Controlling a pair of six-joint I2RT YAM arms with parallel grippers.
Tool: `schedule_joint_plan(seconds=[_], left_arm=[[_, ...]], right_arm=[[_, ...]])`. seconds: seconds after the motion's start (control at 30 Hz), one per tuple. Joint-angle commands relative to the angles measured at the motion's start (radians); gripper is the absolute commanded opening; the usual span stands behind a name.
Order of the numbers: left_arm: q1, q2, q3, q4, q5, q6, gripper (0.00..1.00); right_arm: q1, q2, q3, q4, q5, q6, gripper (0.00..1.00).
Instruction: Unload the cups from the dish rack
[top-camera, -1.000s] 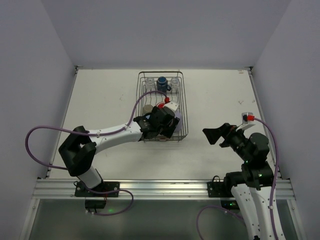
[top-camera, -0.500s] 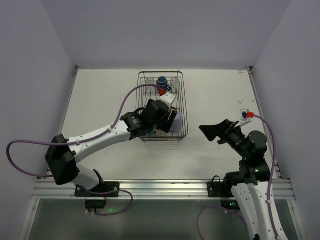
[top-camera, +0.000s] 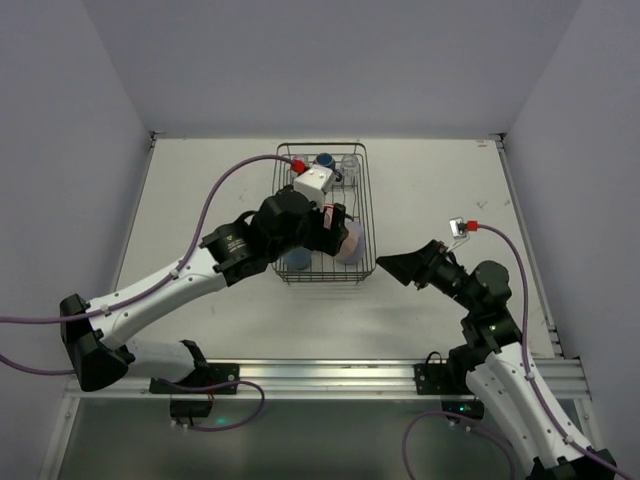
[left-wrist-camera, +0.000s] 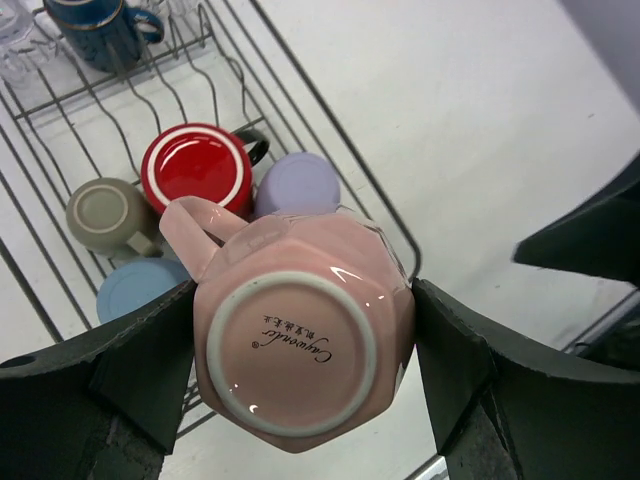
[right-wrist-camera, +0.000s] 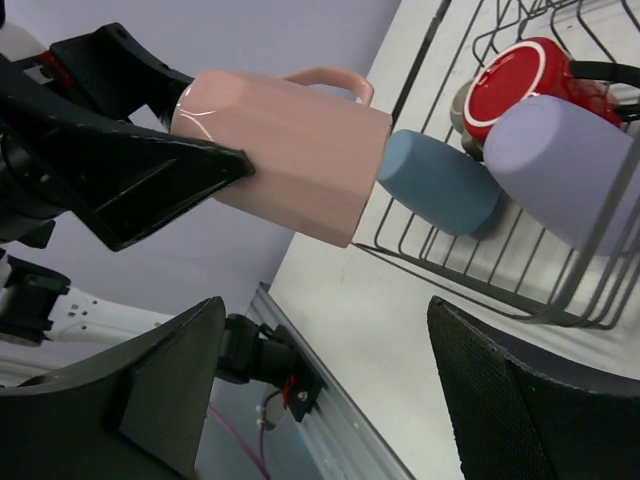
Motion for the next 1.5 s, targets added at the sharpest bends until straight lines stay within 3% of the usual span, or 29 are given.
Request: schedule_joint_plan(seconds=[0.0,0.47,0.6,0.87,1.0,1.03,1.07,1.13,1.17,1.27,1.47], left_arm=[[0.004,-0.08,0.041,0.188,0.066,-0.083,0.0],[0.004,-0.124,-0.1,0.426,0.261,-0.241,0.0],[0.004,-0.161,-0.195,0.555,0.323,-0.328,0.0],[0.002,-0.207,-0.369,0.839,0.394,-0.497,0.0],[0.001,-0.203,-0.389,0.856,0.405,-0.505,0.16],[0.001,-0.203,-0.389,0.856,0.408,-0.5,0.22],[0.001,-0.204,-0.387,0.847,0.409,-0.493,0.4],[0.001,-0.21,-0.369,0.818,0.397,-0.448,0.63],[0.001,-0.225,-0.358,0.775,0.381,-0.432,0.82],[0.001,-0.273,-0.347,0.695,0.313,-0.343,0.99],[0.002,-0.348,-0.327,0.56,0.224,-0.206,1.0]], right_arm=[[0.025,0.031,-0.004,0.2,0.0,0.058,0.84],[0.157,0.192,0.008,0.501,0.016,0.058,0.69],[0.159,0.212,-0.01,0.587,0.023,0.047,0.56],[0.166,0.273,-0.032,0.855,-0.03,0.149,0.43],[0.169,0.279,-0.024,0.898,-0.046,0.185,0.19],[0.168,0.279,-0.022,0.9,-0.049,0.196,0.06],[0.168,0.278,-0.022,0.9,-0.046,0.201,0.0],[0.169,0.261,-0.027,0.889,-0.032,0.204,0.0],[0.169,0.253,-0.027,0.881,-0.029,0.202,0.0],[0.168,0.207,-0.001,0.791,-0.003,0.178,0.0],[0.169,0.166,0.111,0.55,0.031,0.087,0.0]])
